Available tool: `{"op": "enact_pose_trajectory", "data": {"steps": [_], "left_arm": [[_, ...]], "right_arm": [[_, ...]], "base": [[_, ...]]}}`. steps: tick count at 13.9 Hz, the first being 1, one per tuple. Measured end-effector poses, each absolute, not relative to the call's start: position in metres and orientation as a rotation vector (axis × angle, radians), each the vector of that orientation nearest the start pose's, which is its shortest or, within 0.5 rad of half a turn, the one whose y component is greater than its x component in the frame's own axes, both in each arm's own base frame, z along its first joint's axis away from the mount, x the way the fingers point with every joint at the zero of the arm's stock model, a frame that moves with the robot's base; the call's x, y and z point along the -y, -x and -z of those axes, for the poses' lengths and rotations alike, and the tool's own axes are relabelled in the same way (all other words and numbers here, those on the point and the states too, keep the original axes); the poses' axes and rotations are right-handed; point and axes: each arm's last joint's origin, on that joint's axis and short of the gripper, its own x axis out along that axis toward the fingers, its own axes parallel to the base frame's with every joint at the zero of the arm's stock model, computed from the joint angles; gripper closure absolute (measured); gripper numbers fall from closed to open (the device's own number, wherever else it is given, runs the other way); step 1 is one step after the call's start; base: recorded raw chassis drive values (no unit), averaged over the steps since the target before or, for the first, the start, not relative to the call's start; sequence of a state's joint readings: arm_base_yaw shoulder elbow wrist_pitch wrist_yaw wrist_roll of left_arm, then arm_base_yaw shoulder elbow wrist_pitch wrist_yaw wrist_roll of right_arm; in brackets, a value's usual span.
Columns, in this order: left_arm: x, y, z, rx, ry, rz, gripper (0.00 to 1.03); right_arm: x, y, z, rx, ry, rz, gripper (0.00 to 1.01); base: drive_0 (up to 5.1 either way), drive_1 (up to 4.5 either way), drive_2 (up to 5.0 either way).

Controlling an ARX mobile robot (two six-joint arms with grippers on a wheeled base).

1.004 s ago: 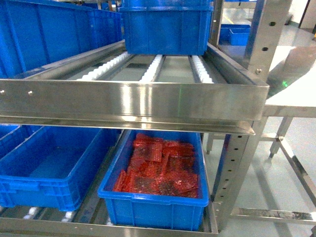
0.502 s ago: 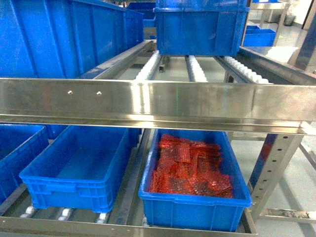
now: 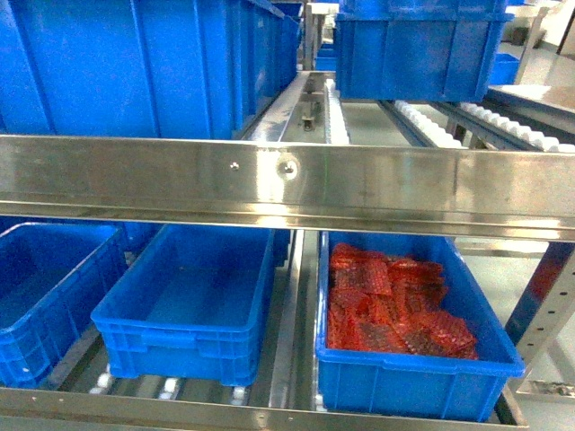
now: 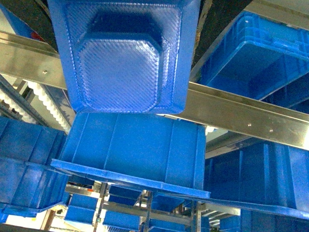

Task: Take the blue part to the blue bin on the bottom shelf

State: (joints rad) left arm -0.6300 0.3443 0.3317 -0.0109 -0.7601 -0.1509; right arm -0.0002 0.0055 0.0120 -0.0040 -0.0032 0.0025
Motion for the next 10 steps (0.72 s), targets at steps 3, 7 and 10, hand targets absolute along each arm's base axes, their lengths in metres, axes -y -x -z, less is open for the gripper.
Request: {"op": "enact_pose_trajectory", "data": {"steps": [3,7,10], "left_arm": [[0.0468,-0.0976,-0.2471,-0.012,0.133,-0.126,0.6],[0.0468,-0.0976,-0.2471,-0.012,0.133,-0.125,0.6],[0.0468,-0.0976,-0.2472,-0.011,0.134,-0.125,0.6]], "right_arm": [[0.0,-0.0973,-0.1668,0.002,-0.002,-0.002,0.03],[0.0,-0.0973,-0.1667,0.002,-0.002,-0.001,0.03],[0.0,-0.0973,-0.1669,0.004,-0.002,-0.002,0.03]], "base": [[0.0,0.0,0.0],[0.0,0.0,0.0],[0.0,0.0,0.0]]}}
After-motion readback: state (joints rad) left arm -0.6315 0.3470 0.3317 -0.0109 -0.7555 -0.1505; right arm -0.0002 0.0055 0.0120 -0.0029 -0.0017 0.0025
